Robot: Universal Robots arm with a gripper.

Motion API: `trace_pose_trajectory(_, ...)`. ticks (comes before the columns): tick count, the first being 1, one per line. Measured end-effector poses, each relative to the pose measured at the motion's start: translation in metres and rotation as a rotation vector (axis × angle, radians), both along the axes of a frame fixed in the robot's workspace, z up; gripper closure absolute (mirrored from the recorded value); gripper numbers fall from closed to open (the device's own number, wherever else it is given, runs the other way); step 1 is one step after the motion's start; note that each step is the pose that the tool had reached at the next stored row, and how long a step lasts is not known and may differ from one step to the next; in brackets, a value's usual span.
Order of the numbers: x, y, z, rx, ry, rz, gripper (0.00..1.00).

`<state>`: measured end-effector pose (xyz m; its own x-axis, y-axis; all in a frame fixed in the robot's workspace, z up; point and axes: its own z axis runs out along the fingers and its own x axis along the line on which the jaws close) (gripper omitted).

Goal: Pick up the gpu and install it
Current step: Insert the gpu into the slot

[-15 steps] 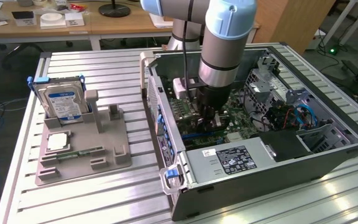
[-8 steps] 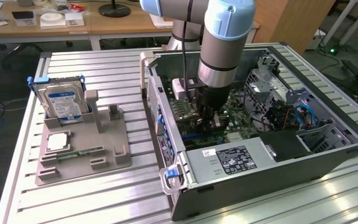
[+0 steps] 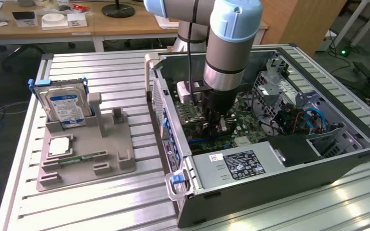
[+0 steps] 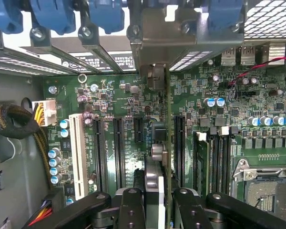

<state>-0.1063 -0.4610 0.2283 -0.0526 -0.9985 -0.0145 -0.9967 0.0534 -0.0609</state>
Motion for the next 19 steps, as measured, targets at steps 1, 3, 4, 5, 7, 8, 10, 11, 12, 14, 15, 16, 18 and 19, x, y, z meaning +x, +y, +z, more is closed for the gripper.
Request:
trace_pose_trajectory(1, 0.0000, 0.0000, 0.0000, 0.0000, 0.0000, 0.000, 0.72)
trace_pose_trajectory(3, 0.0000, 0.0000, 0.0000, 0.0000, 0.0000, 0.000, 0.72)
trace_pose_trajectory(4, 0.0000, 0.0000, 0.0000, 0.0001, 0.0000, 0.000, 0.72)
trace_pose_trajectory(5, 0.0000, 0.0000, 0.0000, 0.0000, -0.0001, 0.000, 0.72)
trace_pose_trajectory(7, -0.0002, 0.0002, 0.0000, -0.0001, -0.0001, 0.000, 0.72)
trace_pose_trajectory(8, -0.0003, 0.0004, 0.0000, -0.0005, -0.0001, 0.000, 0.72)
trace_pose_trajectory(10, -0.0003, 0.0008, 0.0001, -0.0005, -0.0002, 0.000, 0.72)
trace_pose_trajectory(11, -0.0003, 0.0012, 0.0005, -0.0009, 0.0000, 0.000, 0.72)
trace_pose_trajectory(12, -0.0003, 0.0012, 0.0006, -0.0008, -0.0001, 0.001, 0.72)
trace_pose_trajectory(14, -0.0003, 0.0013, 0.0006, -0.0006, -0.0002, 0.001, 0.72)
trace_pose_trajectory(15, -0.0004, 0.0013, 0.0012, -0.0010, 0.0001, 0.001, 0.72)
trace_pose_trajectory(16, -0.0005, 0.0013, 0.0017, -0.0009, 0.0000, 0.001, 0.72)
trace_pose_trajectory(18, -0.0007, 0.0013, 0.0030, -0.0008, -0.0001, 0.001, 0.72)
trace_pose_trajectory(19, -0.0007, 0.0013, 0.0029, -0.0006, -0.0002, 0.001, 0.72)
